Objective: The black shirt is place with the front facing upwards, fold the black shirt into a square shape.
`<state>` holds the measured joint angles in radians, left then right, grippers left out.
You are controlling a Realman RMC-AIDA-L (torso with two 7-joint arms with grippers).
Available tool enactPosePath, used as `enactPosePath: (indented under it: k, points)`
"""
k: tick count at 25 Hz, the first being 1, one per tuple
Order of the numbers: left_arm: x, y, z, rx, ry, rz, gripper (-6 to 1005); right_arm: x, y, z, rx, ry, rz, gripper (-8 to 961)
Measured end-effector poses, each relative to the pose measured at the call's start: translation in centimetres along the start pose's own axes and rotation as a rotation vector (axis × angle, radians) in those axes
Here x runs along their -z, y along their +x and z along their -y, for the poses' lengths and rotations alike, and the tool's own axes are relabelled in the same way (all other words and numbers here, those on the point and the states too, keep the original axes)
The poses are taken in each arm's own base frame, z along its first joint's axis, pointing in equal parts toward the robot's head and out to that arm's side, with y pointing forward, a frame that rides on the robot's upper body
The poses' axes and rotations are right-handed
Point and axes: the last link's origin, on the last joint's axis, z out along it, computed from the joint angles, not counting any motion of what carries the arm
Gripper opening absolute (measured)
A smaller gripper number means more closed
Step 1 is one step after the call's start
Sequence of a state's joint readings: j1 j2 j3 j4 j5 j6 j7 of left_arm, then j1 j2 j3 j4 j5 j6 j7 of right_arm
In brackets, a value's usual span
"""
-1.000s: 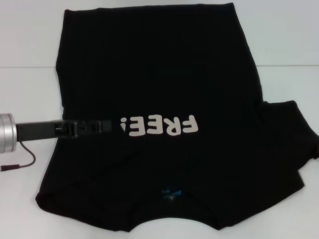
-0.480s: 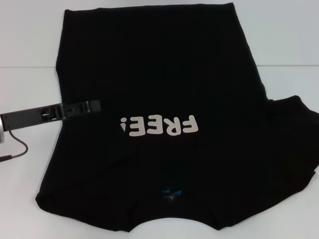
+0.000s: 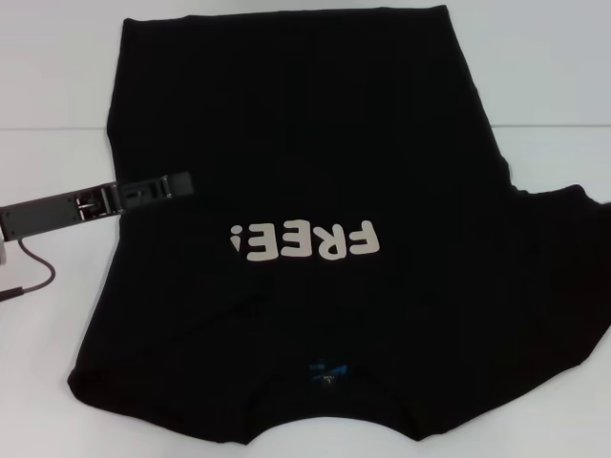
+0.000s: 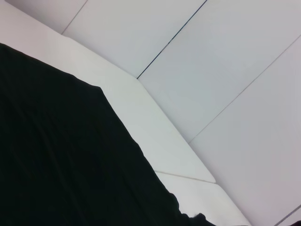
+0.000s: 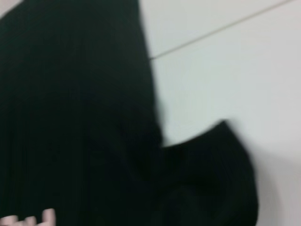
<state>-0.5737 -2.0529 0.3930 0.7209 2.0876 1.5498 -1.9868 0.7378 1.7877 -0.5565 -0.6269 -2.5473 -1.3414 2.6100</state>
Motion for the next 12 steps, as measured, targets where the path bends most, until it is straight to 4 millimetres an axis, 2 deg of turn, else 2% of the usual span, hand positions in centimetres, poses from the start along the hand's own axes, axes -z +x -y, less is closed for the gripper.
enactPosePath:
  k: [3,5,6,8,9,12]
  points:
    - [0.0,0.0,0.0,0.005,-0.004,-0.009,518,-0.1,-0.4,-2.1,0.043,-0.058,-0.029,35]
    - [0.0,0.0,-0.1,0.009,-0.008,-0.018,517,-0.7,-0.9,-4.3,0.111,-0.078,-0.069,36]
    - [0.0,0.0,-0.1,0.01,-0.01,-0.021,517,-0.7,-0.9,-4.3,0.111,-0.078,-0.069,36]
    - [0.0,0.0,-0.1,0.011,-0.011,-0.022,517,-1.6,-1.0,-6.0,0.172,-0.073,-0.101,36]
    - [0.0,-0.1,-0.2,0.011,-0.013,-0.022,517,-2.6,-1.1,-7.5,0.235,-0.058,-0.126,37]
    - [0.0,-0.2,-0.2,0.014,-0.018,-0.021,516,-3.6,-0.9,-8.9,0.298,-0.043,-0.152,37]
